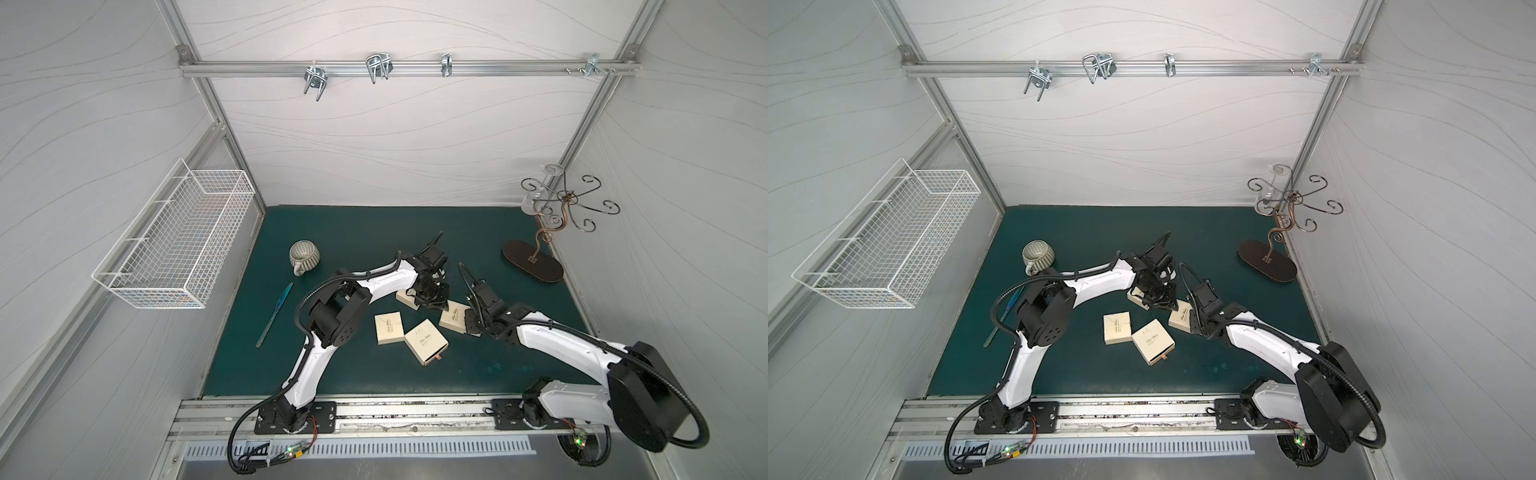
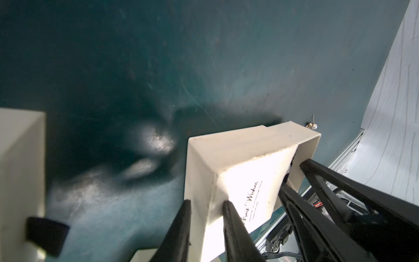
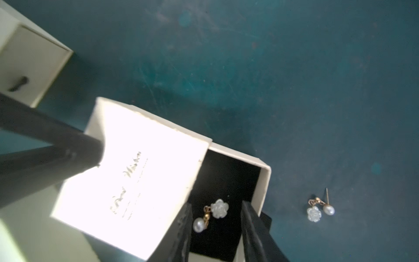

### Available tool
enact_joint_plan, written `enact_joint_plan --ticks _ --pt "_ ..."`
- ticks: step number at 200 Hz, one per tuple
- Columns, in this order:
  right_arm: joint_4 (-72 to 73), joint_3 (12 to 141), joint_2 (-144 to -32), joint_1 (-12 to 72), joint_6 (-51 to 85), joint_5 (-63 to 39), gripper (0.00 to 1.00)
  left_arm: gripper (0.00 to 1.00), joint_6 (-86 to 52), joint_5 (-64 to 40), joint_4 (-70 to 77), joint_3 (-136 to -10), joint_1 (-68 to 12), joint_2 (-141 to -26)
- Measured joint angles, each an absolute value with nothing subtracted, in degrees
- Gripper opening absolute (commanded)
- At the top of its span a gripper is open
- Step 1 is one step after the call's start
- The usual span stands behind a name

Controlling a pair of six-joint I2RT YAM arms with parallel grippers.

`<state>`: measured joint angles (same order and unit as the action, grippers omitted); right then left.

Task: Take out the earrings from the drawer-style jewelry box
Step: Pick up the earring from the drawer.

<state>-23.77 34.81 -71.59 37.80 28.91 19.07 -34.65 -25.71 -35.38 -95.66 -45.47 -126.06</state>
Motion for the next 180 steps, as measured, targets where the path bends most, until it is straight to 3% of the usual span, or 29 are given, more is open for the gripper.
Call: enact_joint_plan --ticks 64,135,180 --pt "-26.2 37.9 -76.4 37.8 28.6 18.9 0.36 0.27 -34.6 -25.8 -35.4 -95.7 -45.5 -126.1" --pt "-25.6 38.4 -77.9 37.8 27.8 16.4 0.09 0.27 -34.7 -25.8 -35.3 -95.6 -45.5 -126.1" --pt "-25.0 38.2 -77.1 37.8 27.6 16.2 0.04 0.27 -34.7 -25.9 -35.2 -95.5 -45.5 -126.1"
